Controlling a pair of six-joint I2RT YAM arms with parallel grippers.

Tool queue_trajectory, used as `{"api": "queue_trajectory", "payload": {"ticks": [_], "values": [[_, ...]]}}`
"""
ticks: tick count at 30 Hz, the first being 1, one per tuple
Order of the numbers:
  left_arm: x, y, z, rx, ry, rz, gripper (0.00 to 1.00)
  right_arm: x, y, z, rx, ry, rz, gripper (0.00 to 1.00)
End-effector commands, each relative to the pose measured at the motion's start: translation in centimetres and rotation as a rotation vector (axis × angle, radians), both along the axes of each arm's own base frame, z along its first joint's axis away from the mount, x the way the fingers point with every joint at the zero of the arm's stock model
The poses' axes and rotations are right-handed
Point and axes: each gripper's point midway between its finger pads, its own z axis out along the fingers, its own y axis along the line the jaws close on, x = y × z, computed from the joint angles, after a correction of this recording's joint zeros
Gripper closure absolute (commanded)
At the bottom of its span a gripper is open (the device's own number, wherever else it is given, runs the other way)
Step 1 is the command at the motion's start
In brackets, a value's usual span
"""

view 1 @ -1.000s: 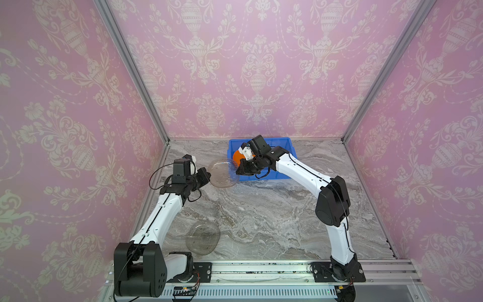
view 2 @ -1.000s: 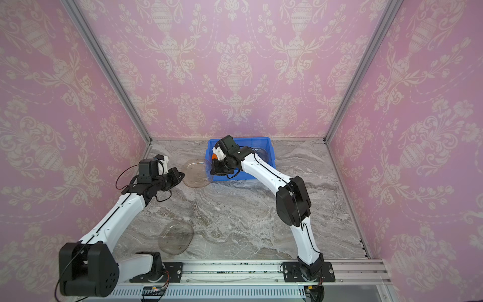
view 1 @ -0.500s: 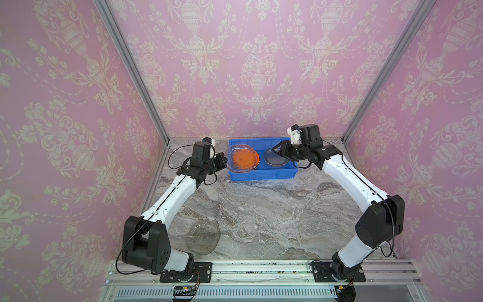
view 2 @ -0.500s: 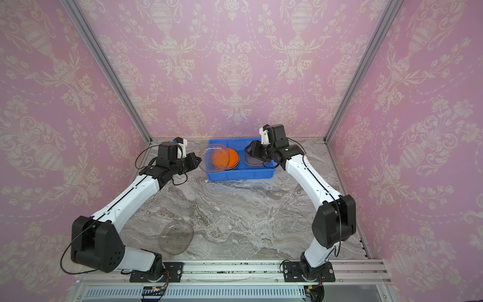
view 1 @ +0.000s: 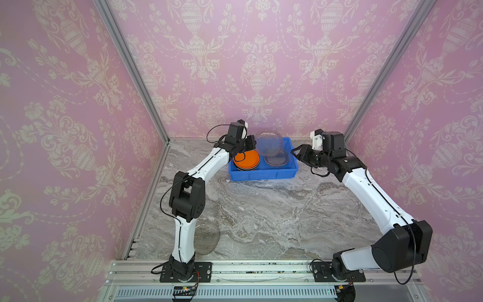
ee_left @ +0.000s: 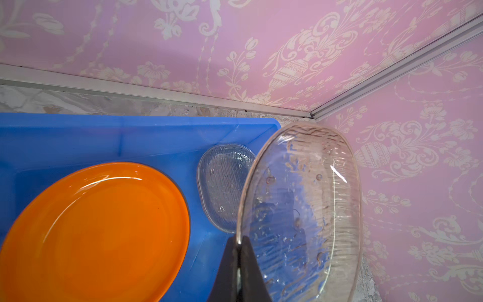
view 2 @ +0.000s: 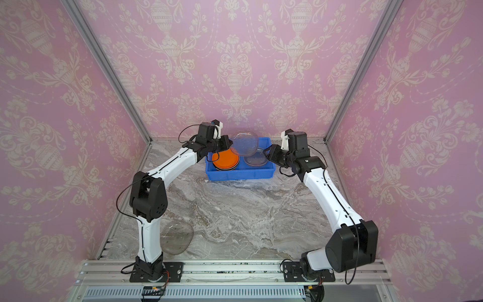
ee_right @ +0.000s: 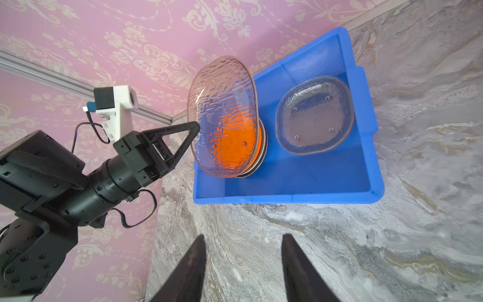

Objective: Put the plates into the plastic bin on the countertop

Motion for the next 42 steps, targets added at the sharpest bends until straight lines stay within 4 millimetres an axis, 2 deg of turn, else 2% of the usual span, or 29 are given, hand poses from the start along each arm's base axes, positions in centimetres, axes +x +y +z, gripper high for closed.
{"api": "queue_trajectory", "payload": {"ticks": [1, 7, 16, 21, 25, 32, 33, 35, 38, 40, 42], "values": [[0.7, -2.2, -1.7, 0.011, 0.036, -0.055, 1.0, -0.8, -1.1, 1.0, 0.002, -0.019, -0.034, 0.52], [2.6, -4.6, -5.3, 0.025, 0.093, -0.061, 1.0, -0.9, -2.3, 0.5, 0.006, -0.012, -0.056, 0.51], [4.2, -5.3, -8.9, 0.072, 0.152, -0.028, 1.0, -0.8, -3.0, 0.0, 0.004, -0.002, -0.061, 0.51], [4.4, -5.7, -10.2, 0.073, 0.178, -0.03, 1.0, -0.8, -3.0, -0.4, 0.011, 0.003, -0.058, 0.51], [4.6, -5.2, -10.9, 0.101, 0.186, -0.005, 1.0, -0.7, -2.8, -0.3, 0.023, 0.003, -0.053, 0.51], [5.0, -5.1, -11.5, 0.097, 0.189, 0.009, 0.99, -0.6, -2.7, -0.6, 0.03, 0.007, -0.051, 0.51], [5.0, -5.3, -11.5, 0.092, 0.191, 0.009, 0.93, -0.6, -2.7, -0.6, 0.03, 0.007, -0.053, 0.51], [5.1, -5.6, -11.6, 0.076, 0.192, 0.001, 0.72, -0.6, -2.7, -0.5, 0.034, 0.005, -0.054, 0.51], [5.2, -5.9, -11.4, 0.067, 0.187, -0.005, 0.52, -0.6, -2.7, -0.3, 0.038, -0.002, -0.052, 0.51], [5.1, -5.7, -10.9, 0.074, 0.179, -0.006, 0.46, -0.6, -2.6, -0.2, 0.039, -0.001, -0.051, 0.51], [5.0, -5.6, -10.1, 0.087, 0.164, -0.009, 0.45, -0.7, -2.6, 0.0, 0.039, -0.005, -0.05, 0.51]]}}
